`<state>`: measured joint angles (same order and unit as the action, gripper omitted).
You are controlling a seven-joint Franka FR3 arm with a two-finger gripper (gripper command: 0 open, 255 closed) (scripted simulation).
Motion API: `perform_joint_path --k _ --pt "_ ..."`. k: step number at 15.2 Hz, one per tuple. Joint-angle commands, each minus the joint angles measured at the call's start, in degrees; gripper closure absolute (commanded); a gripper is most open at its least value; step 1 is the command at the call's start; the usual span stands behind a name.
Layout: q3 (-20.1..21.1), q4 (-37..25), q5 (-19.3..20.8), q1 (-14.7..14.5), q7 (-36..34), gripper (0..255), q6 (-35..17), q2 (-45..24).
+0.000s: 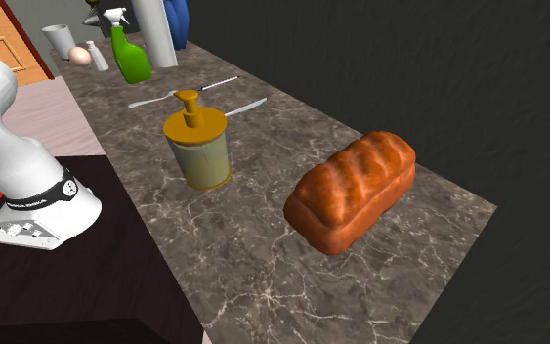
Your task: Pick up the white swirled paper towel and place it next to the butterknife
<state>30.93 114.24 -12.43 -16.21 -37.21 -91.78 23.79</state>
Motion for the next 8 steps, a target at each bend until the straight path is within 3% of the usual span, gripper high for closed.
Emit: perform_joint_path --k 1,8 --pt "0.18 2.14 -0.33 -0.21 0.11 255 -1.72 0.5" --pt "0.88 7.81 -0.96 -0.57 0.47 255 -6.99 0.94"
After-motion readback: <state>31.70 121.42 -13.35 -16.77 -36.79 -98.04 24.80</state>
